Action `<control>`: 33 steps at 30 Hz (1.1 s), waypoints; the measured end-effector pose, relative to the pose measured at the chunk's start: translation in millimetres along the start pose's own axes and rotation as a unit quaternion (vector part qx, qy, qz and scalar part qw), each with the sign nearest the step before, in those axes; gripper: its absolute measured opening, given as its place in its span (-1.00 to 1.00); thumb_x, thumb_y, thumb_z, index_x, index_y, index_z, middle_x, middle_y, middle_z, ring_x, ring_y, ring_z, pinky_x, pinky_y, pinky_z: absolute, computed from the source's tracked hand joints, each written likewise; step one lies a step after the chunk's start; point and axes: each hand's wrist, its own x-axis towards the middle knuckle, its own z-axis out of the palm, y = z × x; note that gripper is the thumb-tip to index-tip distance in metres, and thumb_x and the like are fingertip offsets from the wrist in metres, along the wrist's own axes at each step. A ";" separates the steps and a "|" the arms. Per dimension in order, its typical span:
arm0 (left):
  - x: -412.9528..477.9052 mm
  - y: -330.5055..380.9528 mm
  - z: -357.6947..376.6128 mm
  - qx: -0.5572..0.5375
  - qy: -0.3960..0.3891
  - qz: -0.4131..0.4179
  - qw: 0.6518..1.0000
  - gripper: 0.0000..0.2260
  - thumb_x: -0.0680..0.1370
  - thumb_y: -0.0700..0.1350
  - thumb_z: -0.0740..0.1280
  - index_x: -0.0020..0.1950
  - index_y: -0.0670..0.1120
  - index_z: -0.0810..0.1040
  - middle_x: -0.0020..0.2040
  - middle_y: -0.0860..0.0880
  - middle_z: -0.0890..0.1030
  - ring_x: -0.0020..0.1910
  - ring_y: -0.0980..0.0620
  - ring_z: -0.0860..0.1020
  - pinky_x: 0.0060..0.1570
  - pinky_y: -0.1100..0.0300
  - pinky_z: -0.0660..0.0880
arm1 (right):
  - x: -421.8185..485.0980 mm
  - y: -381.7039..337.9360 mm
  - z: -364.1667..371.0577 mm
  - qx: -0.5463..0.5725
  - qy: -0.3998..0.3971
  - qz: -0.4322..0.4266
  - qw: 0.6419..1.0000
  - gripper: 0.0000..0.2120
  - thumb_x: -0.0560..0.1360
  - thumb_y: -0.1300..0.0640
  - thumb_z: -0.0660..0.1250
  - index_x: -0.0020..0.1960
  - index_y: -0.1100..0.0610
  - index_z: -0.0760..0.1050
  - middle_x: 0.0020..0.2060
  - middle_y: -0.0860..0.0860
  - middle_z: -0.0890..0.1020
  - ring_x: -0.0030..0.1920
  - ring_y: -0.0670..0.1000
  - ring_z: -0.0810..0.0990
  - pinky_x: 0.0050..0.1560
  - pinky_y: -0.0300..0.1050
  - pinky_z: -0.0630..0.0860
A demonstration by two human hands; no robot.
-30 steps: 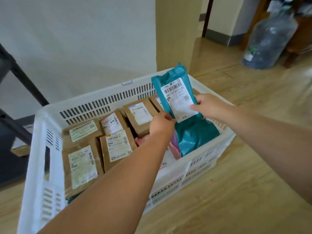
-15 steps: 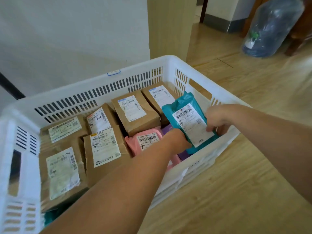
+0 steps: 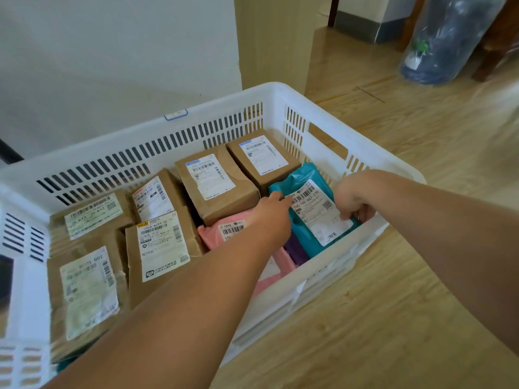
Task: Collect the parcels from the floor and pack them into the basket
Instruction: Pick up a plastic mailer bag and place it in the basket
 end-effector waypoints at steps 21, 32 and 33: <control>35.1 0.4 25.2 0.124 -0.162 0.050 0.978 -0.35 0.65 0.01 0.14 0.59 0.07 -0.23 0.59 0.10 -0.21 0.56 -0.06 0.05 0.47 -0.23 -0.03 | 49.8 -5.2 11.0 -0.032 -0.077 -0.053 0.995 -0.46 0.60 0.02 0.27 0.51 0.16 0.25 0.07 0.06 0.58 -0.01 0.00 0.54 0.16 -0.16 0.47; 13.2 -13.9 3.8 0.077 -0.090 0.053 0.992 -0.53 0.66 -0.11 0.12 0.57 0.00 0.13 0.59 0.03 0.04 0.49 -0.03 0.25 0.38 -0.02 0.32 | 46.9 -8.7 -2.9 0.068 0.073 -0.048 0.994 -0.81 0.58 0.28 0.12 -0.08 0.30 0.48 -0.20 0.14 0.63 -0.32 0.06 0.64 -0.17 -0.05 0.60; 8.1 -14.6 -1.8 0.069 -0.075 0.053 0.993 -0.56 0.65 -0.14 0.13 0.54 -0.01 0.23 0.56 0.02 0.15 0.45 -0.03 0.30 0.35 -0.03 0.36 | 42.2 -12.8 -7.1 0.059 0.102 -0.050 0.992 -0.77 0.58 0.29 0.12 -0.22 0.29 0.40 -0.29 0.14 0.58 -0.37 0.05 0.57 -0.23 -0.07 0.56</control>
